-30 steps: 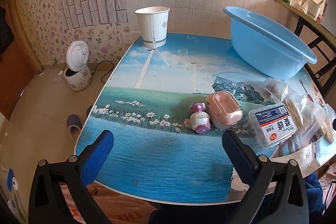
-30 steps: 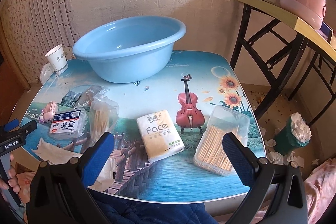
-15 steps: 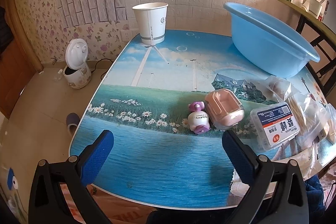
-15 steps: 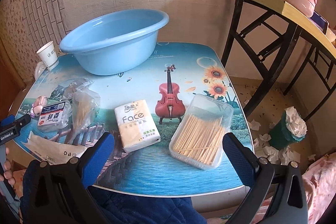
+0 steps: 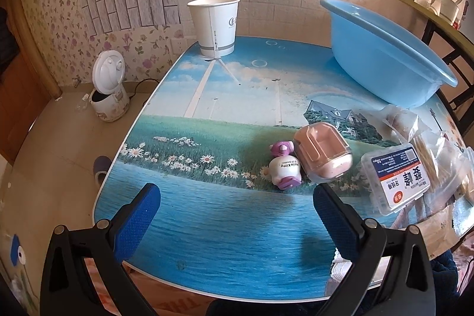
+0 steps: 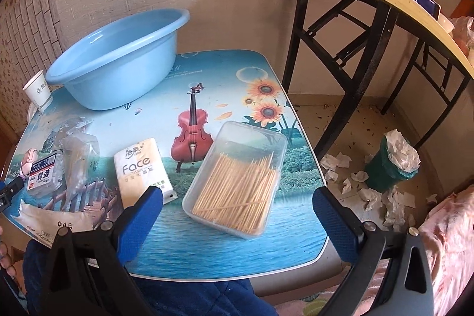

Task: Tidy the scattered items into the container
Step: 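Move right tool toward toothpick box while left tool approaches pink-and-white bottle, then grasp clear toothpick box with right tool while left tool grasps pink-and-white bottle, then carry toothpick box with right tool while left tool carries bottle over blue basin, then open left tool dropping bottle into basin while right tool releases toothpick box there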

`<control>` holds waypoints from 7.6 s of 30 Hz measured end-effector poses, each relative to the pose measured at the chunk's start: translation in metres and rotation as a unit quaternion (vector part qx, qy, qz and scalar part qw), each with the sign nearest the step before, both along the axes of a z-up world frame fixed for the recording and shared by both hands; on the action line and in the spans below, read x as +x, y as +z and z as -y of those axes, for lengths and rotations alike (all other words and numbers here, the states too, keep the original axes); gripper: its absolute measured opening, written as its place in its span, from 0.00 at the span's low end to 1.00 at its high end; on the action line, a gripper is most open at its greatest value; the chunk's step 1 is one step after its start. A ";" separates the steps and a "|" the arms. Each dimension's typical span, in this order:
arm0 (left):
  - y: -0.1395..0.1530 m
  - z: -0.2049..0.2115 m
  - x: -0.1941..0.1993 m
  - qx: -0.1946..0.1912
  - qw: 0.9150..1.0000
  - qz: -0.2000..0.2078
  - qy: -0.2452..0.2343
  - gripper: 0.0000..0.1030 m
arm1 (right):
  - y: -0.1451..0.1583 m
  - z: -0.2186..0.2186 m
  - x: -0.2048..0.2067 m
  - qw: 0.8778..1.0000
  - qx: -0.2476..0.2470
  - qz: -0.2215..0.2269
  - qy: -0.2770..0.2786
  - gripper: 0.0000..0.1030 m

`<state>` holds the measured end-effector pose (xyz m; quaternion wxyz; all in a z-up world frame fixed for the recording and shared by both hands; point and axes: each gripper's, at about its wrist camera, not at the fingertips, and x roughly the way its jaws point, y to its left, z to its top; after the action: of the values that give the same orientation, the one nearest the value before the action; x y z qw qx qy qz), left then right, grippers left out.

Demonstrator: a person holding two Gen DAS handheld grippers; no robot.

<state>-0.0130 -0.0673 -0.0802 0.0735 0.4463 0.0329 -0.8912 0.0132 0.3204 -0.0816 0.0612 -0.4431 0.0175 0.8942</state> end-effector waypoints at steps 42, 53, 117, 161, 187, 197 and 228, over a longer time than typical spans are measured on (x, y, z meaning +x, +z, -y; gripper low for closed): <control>-0.008 0.001 -0.016 0.000 1.000 0.001 0.015 0.92 | -0.028 -0.011 -0.019 0.999 0.010 0.027 -0.022 0.87; -0.007 -0.003 -0.021 0.009 1.000 -0.005 0.016 0.73 | -0.029 -0.003 -0.023 1.000 0.018 0.008 -0.001 0.79; 0.081 -0.030 0.024 0.042 0.991 -0.122 -0.025 0.22 | 0.041 0.025 0.024 0.992 -0.026 -0.101 0.063 0.60; 0.125 -0.127 -0.124 0.073 0.981 -0.086 -0.157 0.22 | 0.101 0.087 -0.127 0.974 -0.036 -0.079 0.211 0.60; 0.071 -0.153 -0.175 0.023 0.984 -0.020 -0.177 0.23 | 0.060 0.095 -0.173 0.979 -0.023 -0.054 0.197 0.60; 0.090 -0.136 -0.168 0.050 0.984 -0.042 -0.164 0.51 | 0.061 0.096 -0.170 0.977 -0.027 -0.052 0.204 0.60; 0.129 -0.067 -0.102 0.028 0.988 -0.123 -0.088 1.00 | 0.083 0.106 -0.142 0.979 -0.063 -0.068 0.182 0.86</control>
<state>-0.1146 -0.0003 0.0490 -0.0225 0.3363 0.0269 -0.9411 -0.1288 0.2147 0.0018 -0.1321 -0.3797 -0.0028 0.9156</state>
